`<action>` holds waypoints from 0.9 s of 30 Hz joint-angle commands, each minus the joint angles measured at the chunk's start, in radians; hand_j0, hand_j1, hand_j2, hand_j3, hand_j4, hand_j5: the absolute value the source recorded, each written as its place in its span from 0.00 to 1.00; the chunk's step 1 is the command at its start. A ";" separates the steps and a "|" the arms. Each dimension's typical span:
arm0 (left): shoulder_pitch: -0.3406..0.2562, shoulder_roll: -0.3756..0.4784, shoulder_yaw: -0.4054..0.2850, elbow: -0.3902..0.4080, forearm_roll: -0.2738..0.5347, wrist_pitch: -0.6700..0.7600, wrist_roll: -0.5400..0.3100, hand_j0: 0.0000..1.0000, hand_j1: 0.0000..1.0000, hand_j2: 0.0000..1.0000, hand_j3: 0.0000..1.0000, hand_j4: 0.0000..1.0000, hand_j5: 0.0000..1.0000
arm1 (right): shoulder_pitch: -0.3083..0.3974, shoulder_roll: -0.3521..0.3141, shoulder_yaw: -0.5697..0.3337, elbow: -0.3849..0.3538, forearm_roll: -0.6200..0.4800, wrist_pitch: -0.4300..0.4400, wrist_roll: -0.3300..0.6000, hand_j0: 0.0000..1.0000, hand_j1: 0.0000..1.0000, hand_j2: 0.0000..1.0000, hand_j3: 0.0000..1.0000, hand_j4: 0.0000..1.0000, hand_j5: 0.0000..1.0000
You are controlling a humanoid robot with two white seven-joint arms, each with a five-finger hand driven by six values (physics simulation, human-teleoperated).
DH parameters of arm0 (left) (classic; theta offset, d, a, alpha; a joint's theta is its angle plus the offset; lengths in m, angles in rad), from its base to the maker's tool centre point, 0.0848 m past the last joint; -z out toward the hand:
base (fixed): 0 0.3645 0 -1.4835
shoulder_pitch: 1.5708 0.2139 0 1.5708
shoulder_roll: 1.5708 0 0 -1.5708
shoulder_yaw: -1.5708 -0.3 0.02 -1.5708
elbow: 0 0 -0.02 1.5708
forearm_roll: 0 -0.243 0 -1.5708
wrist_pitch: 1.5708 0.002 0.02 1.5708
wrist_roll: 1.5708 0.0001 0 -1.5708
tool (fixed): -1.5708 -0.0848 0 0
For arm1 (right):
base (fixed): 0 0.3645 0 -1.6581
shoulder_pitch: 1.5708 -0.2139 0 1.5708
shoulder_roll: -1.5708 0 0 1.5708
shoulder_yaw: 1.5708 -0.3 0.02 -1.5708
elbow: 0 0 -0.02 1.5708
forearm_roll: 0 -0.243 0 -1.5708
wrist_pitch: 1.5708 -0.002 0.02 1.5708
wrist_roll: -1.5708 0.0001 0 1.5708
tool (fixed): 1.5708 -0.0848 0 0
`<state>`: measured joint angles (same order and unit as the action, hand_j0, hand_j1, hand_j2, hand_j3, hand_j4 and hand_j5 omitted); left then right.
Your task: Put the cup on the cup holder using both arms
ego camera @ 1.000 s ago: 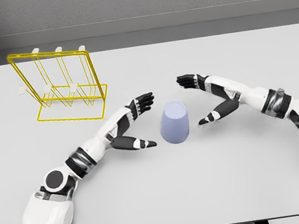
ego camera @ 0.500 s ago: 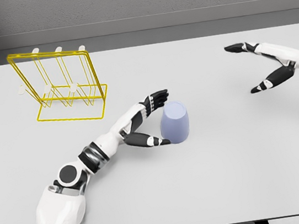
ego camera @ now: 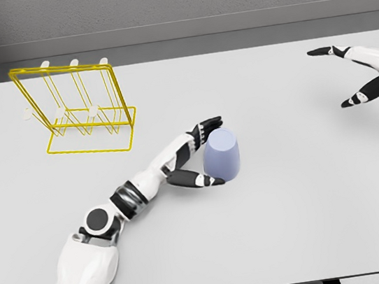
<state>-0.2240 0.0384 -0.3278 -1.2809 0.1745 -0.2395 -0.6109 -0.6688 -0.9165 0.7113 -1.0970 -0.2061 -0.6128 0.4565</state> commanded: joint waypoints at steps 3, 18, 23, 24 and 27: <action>-0.012 -0.005 -0.004 0.020 0.008 -0.001 0.000 1.00 1.00 1.00 1.00 1.00 1.00 | 0.002 0.010 -0.004 -0.003 -0.006 0.002 0.004 1.00 1.00 1.00 1.00 1.00 1.00; -0.029 -0.018 -0.010 0.046 0.010 -0.020 0.000 1.00 1.00 1.00 1.00 1.00 1.00 | 0.008 0.025 -0.004 -0.003 -0.006 0.002 0.005 1.00 1.00 1.00 1.00 1.00 1.00; -0.029 -0.018 -0.025 0.046 0.011 -0.021 0.000 1.00 1.00 1.00 1.00 1.00 1.00 | 0.008 0.025 -0.004 -0.003 -0.006 0.002 0.005 1.00 1.00 1.00 1.00 1.00 1.00; -0.029 -0.020 -0.025 0.046 0.011 -0.021 0.000 1.00 1.00 1.00 1.00 1.00 1.00 | 0.008 0.025 -0.004 -0.003 -0.006 0.002 0.005 1.00 1.00 1.00 1.00 1.00 1.00; -0.029 -0.023 -0.025 0.046 0.011 -0.021 0.000 0.94 0.94 0.94 0.94 0.94 0.94 | 0.008 0.025 -0.004 -0.003 -0.006 0.002 0.005 1.00 1.00 1.00 1.00 1.00 1.00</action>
<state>-0.2531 0.0169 -0.3522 -1.2339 0.1787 -0.2604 -0.6109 -0.6611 -0.8901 0.7083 -1.0993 -0.2040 -0.6130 0.4621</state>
